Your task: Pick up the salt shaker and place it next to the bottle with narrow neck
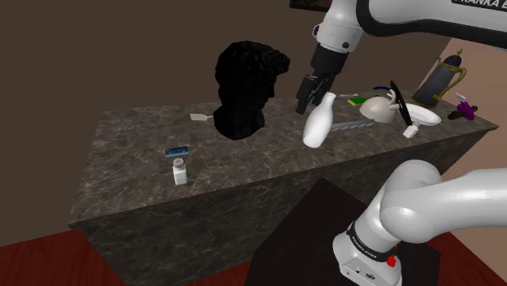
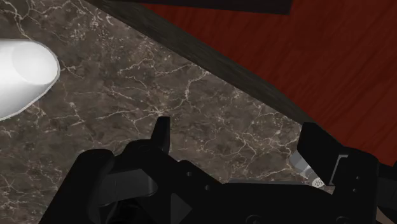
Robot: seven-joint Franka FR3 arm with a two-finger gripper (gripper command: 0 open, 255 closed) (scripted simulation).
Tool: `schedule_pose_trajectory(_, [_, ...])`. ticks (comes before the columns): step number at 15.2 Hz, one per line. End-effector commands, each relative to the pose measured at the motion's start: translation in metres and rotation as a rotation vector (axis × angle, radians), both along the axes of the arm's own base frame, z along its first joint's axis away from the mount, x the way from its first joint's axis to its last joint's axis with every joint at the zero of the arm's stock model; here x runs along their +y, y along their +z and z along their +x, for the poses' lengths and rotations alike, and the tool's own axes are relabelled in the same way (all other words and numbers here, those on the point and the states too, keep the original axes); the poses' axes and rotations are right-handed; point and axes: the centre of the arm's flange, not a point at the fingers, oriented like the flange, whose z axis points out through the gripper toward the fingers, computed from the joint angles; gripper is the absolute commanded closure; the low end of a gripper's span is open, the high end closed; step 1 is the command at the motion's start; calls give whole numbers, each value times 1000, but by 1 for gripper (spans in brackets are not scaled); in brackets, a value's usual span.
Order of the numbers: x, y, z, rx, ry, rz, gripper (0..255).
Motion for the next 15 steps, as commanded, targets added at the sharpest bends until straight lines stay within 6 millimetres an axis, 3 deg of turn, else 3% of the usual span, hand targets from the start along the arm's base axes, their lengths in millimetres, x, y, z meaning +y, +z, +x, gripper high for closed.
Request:
schedule_pose_trajectory(1, [0, 0, 0, 0, 0, 0, 0])
schedule_pose_trajectory(15, [128, -90, 98, -37, 18, -27, 0])
